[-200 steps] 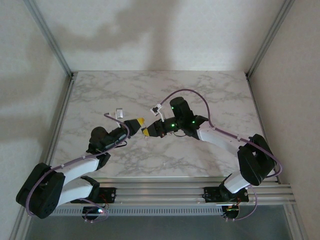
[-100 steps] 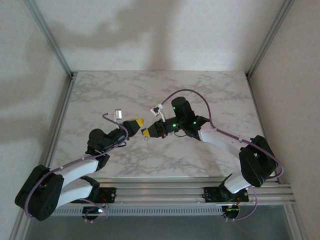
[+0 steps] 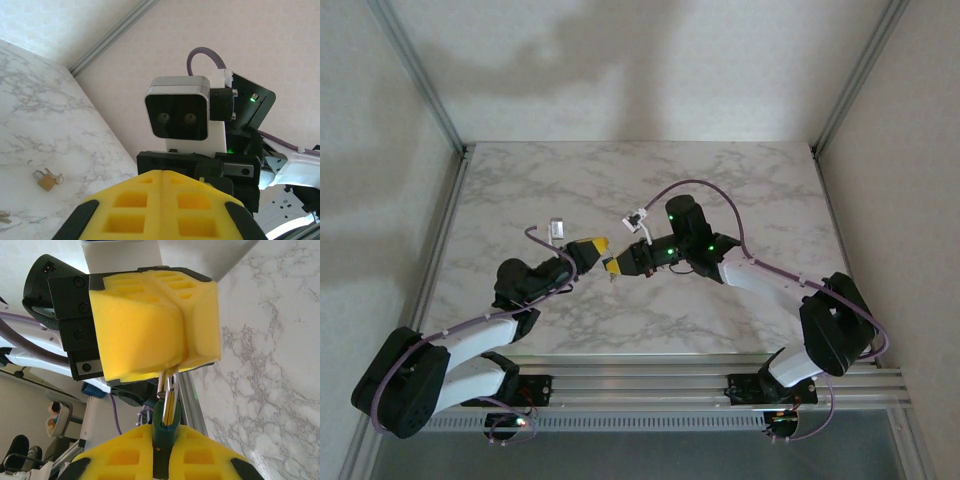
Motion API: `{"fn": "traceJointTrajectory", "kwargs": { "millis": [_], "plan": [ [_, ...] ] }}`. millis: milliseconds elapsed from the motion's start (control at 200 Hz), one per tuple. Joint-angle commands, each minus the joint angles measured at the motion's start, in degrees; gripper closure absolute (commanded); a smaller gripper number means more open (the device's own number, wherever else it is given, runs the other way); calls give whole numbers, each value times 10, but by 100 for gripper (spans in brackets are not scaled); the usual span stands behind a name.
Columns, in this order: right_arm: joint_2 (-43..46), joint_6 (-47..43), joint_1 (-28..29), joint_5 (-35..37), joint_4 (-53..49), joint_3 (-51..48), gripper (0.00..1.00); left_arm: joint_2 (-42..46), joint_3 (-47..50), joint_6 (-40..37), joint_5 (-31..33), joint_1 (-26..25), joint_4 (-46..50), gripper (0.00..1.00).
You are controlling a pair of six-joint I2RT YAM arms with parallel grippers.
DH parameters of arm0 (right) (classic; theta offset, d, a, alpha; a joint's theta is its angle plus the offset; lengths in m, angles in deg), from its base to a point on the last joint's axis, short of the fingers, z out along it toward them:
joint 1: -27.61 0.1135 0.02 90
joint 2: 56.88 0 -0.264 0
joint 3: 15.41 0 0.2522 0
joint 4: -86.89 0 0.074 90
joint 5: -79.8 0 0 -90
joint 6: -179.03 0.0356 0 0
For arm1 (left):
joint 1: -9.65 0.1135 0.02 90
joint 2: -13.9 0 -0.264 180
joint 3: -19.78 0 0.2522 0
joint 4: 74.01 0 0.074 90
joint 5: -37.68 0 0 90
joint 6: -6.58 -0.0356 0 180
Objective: Lock with the key
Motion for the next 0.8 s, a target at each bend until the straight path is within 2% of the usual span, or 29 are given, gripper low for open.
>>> {"fn": "traceJointTrajectory", "kwargs": {
  "millis": [0,370,676,796],
  "plan": [
    [35,-6,11,-93,20,-6,99,-11,5,-3,48,18,3,100],
    [47,34,1,-86,73,-20,100,-36,4,11,32,16,-25,100],
    [40,38,0,-71,63,-1,100,-57,-2,17,24,9,-36,100],
    [36,45,-20,-59,66,3,100,-60,-4,17,21,6,-36,100]
  ]
}}
